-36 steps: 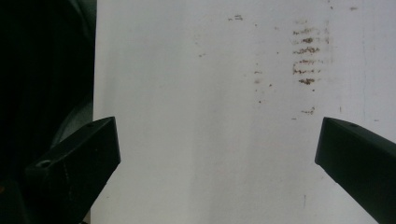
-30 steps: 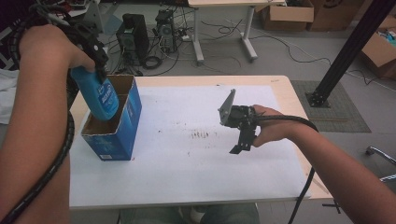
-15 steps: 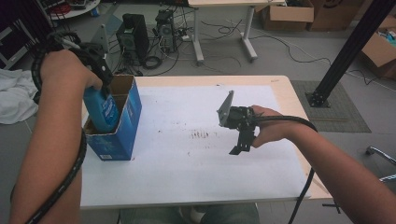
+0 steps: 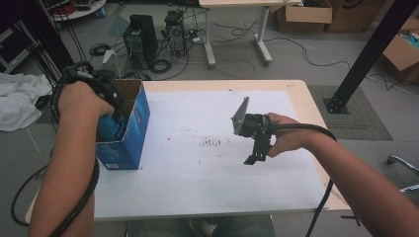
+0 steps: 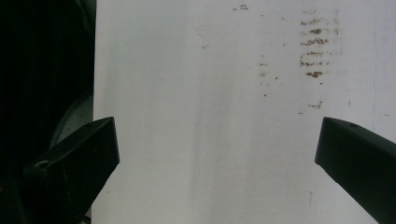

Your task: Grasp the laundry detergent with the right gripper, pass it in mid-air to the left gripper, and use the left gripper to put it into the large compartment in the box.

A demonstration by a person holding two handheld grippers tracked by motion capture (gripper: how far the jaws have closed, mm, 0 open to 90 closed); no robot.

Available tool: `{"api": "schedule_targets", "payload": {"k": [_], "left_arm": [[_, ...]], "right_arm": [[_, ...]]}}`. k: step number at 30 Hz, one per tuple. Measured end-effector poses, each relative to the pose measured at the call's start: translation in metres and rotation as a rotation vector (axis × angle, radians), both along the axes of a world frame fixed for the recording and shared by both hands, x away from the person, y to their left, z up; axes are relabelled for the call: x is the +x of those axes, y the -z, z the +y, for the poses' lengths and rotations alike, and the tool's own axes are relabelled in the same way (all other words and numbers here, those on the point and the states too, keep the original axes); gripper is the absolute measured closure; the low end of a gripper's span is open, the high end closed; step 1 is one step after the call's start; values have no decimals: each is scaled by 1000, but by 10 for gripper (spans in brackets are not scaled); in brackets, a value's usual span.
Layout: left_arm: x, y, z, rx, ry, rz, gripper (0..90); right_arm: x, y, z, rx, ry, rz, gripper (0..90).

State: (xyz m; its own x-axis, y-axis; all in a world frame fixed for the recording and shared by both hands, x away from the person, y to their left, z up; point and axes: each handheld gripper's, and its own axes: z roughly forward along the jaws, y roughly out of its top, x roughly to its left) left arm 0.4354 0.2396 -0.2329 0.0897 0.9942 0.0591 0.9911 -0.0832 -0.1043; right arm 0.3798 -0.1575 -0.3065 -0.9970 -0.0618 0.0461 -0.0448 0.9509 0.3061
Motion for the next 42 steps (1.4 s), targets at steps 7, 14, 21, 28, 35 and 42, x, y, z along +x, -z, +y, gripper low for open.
{"api": "schedule_targets", "payload": {"k": [7,14,21,28,35,42], "left_arm": [[1,20,4,-7,1,5,393],[2,38,9,-24,-5,10,393],[4,46,9,-17,3,-10,393],[6,56,10,-33,5,-29,394],[6,57,13,-41,-15,-46,392],[7,57,12,-40,-30,-41,390]], "right_arm": [[-1,2,-1,-3,3,8,0],[0,2,2,-6,-3,15,0],[0,4,3,-12,-2,21,0],[0,5,3,-14,-3,25,0],[0,6,3,-18,2,29,0],[0,6,4,-17,-1,30,0]]}}
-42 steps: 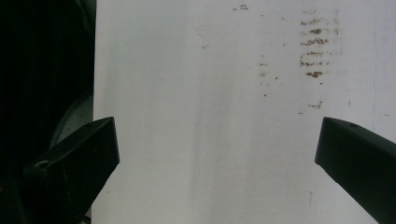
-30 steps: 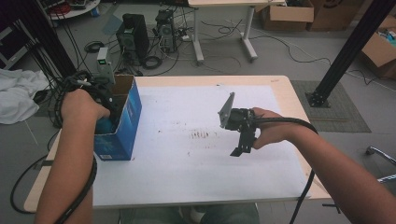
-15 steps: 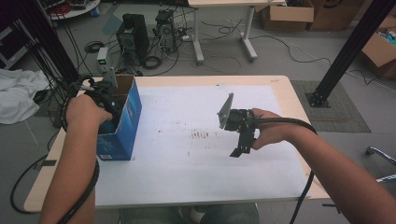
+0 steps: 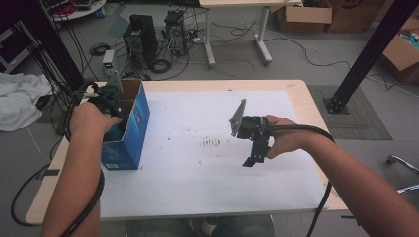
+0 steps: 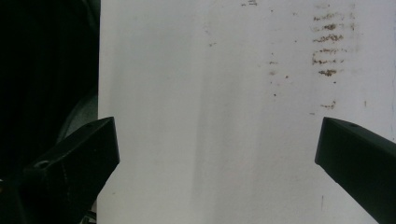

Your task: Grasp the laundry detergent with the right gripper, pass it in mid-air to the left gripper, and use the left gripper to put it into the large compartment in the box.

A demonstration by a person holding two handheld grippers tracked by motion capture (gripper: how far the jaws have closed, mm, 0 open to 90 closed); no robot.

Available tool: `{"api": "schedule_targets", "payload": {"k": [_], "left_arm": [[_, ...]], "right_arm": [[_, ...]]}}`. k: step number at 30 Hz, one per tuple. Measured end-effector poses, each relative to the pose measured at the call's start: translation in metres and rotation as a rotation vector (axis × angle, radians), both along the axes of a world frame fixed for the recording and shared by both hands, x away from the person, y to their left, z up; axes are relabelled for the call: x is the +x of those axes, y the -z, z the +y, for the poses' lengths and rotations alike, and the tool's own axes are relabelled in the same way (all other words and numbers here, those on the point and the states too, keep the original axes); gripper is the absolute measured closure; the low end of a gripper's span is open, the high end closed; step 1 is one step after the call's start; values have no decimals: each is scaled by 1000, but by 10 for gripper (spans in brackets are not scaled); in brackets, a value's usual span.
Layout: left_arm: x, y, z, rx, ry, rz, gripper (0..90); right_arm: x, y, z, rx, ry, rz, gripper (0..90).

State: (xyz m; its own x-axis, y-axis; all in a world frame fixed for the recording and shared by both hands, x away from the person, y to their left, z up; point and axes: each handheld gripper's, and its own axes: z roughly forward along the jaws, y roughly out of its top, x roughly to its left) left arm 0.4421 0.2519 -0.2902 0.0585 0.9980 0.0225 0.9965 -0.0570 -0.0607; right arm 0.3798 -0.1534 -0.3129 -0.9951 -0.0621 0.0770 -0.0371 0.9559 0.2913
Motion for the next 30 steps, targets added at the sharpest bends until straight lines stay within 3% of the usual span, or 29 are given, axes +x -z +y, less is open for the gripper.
{"api": "schedule_targets", "payload": {"k": [9,14,21,24,30], "left_arm": [[-2,-2,2,-21,-2,-37,342],[-3,-9,-4,10,10,-50,318],[-4,-19,-5,18,22,-58,311],[-7,-28,-5,35,31,-58,299],[-10,-49,1,27,32,-86,263]], "right_arm": [[-1,-1,-1,4,-1,2,0],[-2,-1,0,5,-2,2,0],[-2,-2,-2,4,-2,-2,0],[-2,-2,-3,4,-2,-2,0],[-2,-3,-5,-1,4,-2,0]]}}
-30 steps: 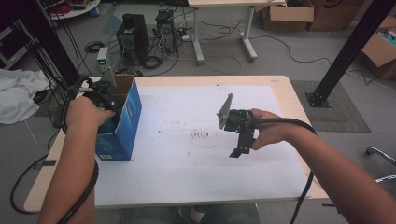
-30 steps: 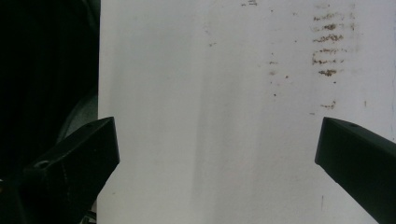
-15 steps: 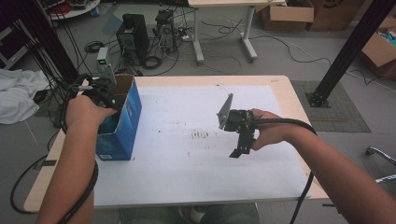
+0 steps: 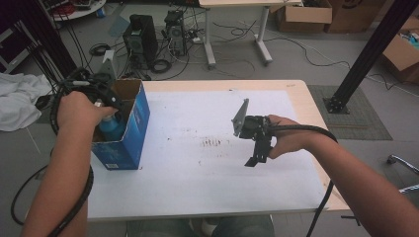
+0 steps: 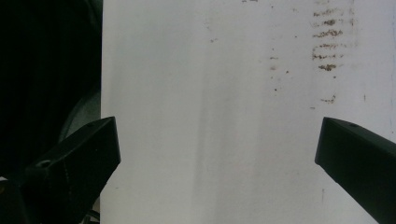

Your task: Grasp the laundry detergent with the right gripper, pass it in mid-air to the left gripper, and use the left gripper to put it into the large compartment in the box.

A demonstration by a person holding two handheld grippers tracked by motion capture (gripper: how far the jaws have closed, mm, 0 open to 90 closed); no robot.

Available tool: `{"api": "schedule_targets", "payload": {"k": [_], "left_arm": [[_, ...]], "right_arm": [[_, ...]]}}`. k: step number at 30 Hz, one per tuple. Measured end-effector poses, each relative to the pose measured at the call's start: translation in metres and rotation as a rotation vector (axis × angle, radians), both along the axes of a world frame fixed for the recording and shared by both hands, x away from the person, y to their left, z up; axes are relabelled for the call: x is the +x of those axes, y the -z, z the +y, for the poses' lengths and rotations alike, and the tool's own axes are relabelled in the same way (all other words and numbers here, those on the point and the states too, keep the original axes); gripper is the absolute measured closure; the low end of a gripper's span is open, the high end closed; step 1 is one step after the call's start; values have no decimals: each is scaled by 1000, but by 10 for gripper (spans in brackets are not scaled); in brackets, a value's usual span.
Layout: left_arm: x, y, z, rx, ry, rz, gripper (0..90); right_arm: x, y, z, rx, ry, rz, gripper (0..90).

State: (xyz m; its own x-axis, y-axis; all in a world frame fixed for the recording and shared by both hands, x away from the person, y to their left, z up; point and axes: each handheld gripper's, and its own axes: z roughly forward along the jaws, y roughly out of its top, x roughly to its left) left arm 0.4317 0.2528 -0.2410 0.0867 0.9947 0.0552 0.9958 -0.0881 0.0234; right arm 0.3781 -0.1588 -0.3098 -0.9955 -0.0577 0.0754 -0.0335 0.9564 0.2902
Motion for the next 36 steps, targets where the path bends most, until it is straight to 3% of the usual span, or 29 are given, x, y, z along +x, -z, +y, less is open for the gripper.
{"api": "schedule_targets", "payload": {"k": [16,27,36], "left_arm": [[-4,-45,-12,16,63,-18,169],[-4,-56,-19,17,90,-25,128],[-6,-66,-32,3,144,-38,64]], "right_arm": [[-1,-2,0,-8,0,-5,0],[-1,-1,1,-9,-2,-5,0],[0,0,2,-9,-1,1,0]]}}
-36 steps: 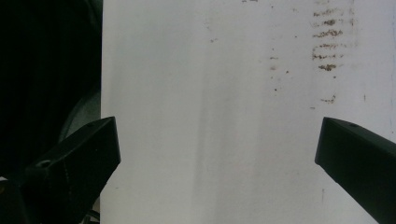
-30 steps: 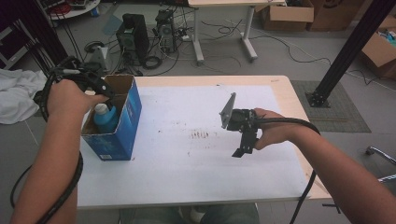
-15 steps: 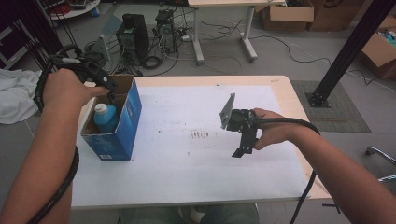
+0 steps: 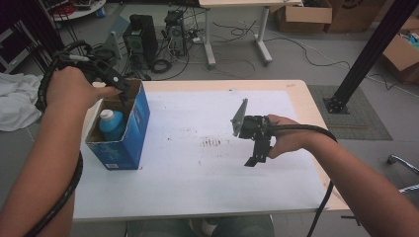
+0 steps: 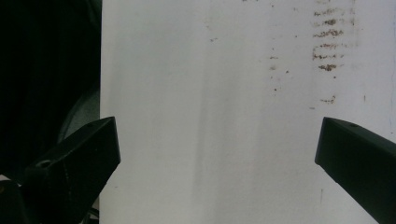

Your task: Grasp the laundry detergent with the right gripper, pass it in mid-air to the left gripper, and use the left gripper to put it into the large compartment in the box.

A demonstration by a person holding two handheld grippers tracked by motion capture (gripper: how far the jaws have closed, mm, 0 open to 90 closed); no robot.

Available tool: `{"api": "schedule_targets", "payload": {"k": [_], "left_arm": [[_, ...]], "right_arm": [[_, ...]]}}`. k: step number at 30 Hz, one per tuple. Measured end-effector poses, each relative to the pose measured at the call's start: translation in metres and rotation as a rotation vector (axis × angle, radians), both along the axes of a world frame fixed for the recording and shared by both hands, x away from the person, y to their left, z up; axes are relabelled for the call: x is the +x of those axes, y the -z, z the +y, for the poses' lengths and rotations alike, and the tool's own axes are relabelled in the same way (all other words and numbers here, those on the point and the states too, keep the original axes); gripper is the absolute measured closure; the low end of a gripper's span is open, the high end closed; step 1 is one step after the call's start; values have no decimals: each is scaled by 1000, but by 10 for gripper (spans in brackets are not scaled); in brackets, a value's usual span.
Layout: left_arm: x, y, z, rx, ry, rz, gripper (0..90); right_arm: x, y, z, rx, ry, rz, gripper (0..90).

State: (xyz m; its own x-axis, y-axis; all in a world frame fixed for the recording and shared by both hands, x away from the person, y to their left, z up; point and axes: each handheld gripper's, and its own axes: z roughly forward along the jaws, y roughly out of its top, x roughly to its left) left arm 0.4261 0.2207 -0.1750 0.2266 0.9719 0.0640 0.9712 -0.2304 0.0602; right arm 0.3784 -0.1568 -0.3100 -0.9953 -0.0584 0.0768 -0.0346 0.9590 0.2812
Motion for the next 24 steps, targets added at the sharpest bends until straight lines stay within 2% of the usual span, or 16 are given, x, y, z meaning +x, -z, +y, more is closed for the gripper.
{"api": "schedule_targets", "payload": {"k": [6,11,15,16,17,18,19,24], "left_arm": [[1,-5,-10,-7,28,-4,58],[0,-8,-25,-25,91,0,32],[-2,-9,-38,-60,174,7,2],[-3,-9,-45,-68,212,11,2],[-3,-9,-45,-68,212,11,2],[-4,-9,-53,-78,253,19,1],[-4,-9,-53,-78,253,19,1],[-7,-7,-74,-131,424,51,1]], "right_arm": [[0,-1,-1,2,2,-1,0],[0,-1,-2,4,6,0,0],[0,-2,-2,5,10,1,0],[0,-2,-3,2,11,1,0],[0,-2,-3,2,11,1,0],[0,-2,-3,2,9,2,0],[0,-2,-3,2,9,2,0],[2,-2,-3,-7,11,0,0]]}}
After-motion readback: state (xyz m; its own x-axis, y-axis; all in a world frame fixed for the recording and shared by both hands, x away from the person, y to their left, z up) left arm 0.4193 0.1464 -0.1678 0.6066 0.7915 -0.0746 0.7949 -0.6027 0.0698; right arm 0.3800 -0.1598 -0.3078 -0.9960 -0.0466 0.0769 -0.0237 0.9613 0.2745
